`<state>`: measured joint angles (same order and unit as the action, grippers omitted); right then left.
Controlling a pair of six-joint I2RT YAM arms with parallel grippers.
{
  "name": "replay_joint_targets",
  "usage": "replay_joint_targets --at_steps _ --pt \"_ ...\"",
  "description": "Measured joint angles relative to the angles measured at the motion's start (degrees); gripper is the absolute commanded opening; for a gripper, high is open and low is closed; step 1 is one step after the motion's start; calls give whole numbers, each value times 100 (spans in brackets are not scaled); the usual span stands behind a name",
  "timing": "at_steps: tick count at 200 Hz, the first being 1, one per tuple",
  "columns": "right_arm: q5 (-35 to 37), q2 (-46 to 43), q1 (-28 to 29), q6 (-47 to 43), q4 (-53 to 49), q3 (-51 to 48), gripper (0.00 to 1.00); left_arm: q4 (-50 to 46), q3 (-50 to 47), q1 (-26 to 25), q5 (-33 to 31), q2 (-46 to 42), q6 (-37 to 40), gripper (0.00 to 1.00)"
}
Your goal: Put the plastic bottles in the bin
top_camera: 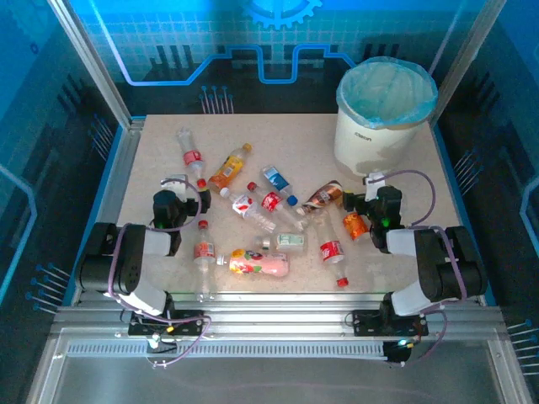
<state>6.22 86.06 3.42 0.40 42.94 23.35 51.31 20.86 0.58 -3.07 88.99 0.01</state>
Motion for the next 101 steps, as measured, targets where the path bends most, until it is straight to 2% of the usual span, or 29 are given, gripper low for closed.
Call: replay_joint_targets --at_steps 101 --pt "0 0 0 0 -2 0 100 0 0 0 63 0 4 99"
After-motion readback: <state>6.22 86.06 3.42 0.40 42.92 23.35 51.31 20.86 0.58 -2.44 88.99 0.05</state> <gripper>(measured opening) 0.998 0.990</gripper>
